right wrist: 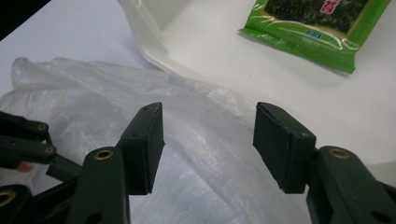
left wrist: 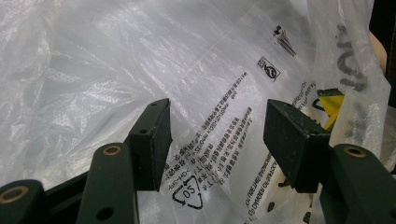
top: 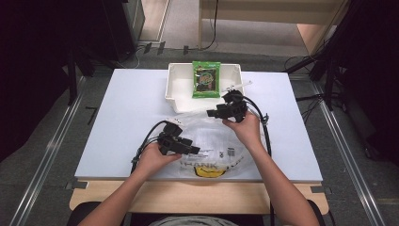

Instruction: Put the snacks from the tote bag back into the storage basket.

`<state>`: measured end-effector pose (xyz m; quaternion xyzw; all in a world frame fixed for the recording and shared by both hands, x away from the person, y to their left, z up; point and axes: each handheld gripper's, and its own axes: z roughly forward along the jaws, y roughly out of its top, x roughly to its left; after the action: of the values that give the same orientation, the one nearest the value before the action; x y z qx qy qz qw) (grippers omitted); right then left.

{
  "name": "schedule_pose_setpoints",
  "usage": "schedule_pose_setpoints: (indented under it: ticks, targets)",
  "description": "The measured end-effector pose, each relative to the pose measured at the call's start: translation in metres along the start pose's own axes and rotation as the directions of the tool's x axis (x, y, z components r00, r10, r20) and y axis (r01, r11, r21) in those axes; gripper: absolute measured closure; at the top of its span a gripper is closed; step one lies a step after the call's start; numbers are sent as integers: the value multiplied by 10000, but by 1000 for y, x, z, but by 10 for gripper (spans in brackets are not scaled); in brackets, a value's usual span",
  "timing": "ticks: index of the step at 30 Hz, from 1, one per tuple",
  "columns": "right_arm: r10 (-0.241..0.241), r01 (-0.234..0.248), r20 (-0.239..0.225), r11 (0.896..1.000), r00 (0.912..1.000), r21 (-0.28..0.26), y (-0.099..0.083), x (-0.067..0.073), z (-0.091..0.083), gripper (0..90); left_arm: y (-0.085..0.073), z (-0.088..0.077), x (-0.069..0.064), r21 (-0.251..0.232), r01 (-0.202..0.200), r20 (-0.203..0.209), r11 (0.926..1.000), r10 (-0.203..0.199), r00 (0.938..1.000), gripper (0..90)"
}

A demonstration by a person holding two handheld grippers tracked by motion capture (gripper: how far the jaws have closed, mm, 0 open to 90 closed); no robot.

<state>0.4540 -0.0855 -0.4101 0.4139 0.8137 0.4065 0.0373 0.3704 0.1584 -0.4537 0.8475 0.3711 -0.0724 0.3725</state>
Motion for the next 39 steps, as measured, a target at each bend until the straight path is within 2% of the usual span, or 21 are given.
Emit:
schedule_pose_setpoints:
  ticks: [8, 22, 39]
  targets:
    - [-174, 174, -49, 9998, 9998, 48, -13, 9, -5, 442, 1, -3, 0, -15, -90, 30, 10000, 90, 10000, 423]
    - [-410, 415, -276, 9990, 9988, 159, -36, 22, -15, 442, 2, -8, 1, -163, 10, 99, 9999, -8, 10000, 422]
    - [-408, 410, -349, 9992, 9986, 37, -59, 21, -21, 431, 3, -12, 4, -231, 84, 79, 9997, -82, 9999, 419]
